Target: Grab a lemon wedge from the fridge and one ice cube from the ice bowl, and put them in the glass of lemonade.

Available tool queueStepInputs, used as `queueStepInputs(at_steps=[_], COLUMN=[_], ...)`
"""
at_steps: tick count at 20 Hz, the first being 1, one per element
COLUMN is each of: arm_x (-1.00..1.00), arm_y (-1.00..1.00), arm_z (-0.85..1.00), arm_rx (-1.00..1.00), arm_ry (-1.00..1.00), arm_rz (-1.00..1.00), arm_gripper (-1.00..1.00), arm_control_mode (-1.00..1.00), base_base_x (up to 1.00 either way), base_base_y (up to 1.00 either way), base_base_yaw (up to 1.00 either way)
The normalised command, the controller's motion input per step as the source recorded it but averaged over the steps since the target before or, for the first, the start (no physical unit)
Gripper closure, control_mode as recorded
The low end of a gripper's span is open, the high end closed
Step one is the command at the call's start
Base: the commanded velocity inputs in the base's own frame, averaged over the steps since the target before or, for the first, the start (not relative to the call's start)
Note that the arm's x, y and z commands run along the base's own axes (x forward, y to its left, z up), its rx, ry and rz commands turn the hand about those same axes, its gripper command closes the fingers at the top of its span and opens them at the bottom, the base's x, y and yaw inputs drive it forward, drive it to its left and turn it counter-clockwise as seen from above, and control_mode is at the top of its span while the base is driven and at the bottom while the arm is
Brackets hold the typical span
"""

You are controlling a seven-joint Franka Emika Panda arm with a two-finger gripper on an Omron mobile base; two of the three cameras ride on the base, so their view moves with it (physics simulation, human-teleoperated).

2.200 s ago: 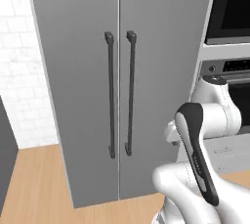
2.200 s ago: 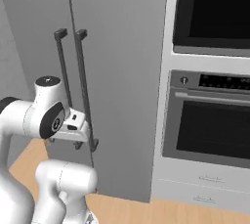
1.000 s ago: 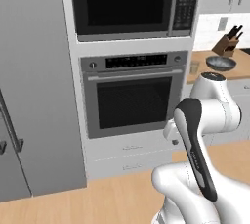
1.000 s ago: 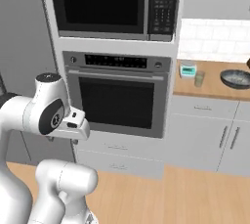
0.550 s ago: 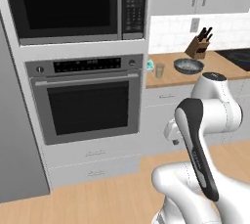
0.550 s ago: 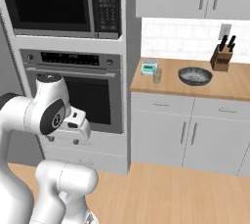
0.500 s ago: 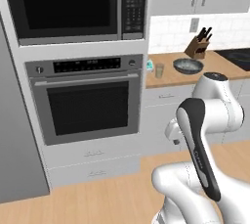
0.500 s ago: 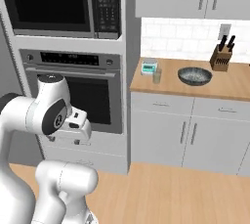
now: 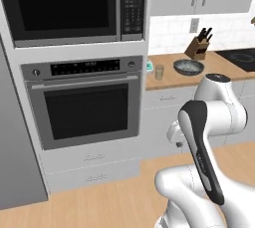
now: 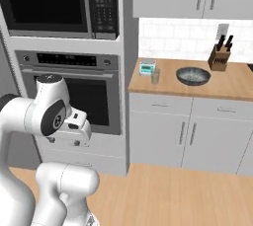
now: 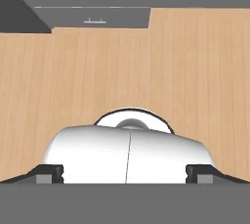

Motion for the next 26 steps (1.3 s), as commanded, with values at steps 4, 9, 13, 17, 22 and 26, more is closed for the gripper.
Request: queueStepInputs(at_steps=[4, 9, 13, 17, 22, 26], arm_x=[0.00, 0.00, 0.00, 0.00, 0.00, 0.00], arm_y=[0.00, 0.00, 0.00, 0.00, 0.00, 0.00], arm_z=[0.00, 0.00, 0.00, 0.00, 0.00, 0.00], arm_rx=[0.00, 0.00, 0.00, 0.00, 0.00, 0.00], arm_ry=[0.00, 0.00, 0.00, 0.00, 0.00, 0.00], arm_rz=[0.00, 0.00, 0.00, 0.00, 0.00, 0.00], arm_gripper=[-1.00, -1.00, -1.00, -1.00, -1.00, -1.00], arm_control_mode=[1.00, 1.00, 1.00, 1.00, 1.00, 1.00], base_base_x=[0.13, 0.17, 0.24, 0.30, 0.49, 0.67], base_base_y=[-1.00, -1.00, -0.97, -0.96, -0.97, -0.95], base_base_yaw=[-0.12, -0.32, -0.36, -0.28, -0.18, -0.13])
